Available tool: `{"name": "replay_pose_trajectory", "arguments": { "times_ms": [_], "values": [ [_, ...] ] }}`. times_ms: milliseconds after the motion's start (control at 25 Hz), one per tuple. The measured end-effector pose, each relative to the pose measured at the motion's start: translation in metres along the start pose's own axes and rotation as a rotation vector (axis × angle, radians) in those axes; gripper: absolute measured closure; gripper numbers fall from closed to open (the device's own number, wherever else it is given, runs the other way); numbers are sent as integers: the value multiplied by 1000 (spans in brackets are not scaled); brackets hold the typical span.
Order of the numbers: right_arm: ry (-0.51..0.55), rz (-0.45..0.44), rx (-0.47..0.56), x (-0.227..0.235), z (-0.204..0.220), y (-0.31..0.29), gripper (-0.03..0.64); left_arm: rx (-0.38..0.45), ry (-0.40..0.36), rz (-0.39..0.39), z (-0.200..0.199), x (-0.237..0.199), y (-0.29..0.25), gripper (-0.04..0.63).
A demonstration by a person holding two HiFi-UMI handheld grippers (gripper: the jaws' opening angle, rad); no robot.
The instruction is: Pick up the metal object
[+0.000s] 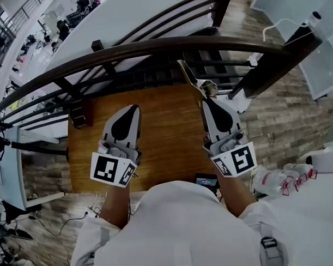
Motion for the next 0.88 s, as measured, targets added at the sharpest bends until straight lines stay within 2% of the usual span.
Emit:
{"name": "replay_pose_trajectory", "arguments": {
  "times_ms": [360,880],
  "values": [
    [-30,44,-26,4,3,14,589,-1,22,-54,7,7,15,588],
    [-56,71,-71,4,12,33,589,-14,109,-13,30,14,24,588]
  ]
}}
Point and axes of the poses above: the fingertips, and each gripper's own axes: y backward along the fingers, x to its right, z out of its underside, the point moved 7 cm from there along y, backward along the fingers, and after that the axes turned 15 degrees about z, right-handed, at the moved point
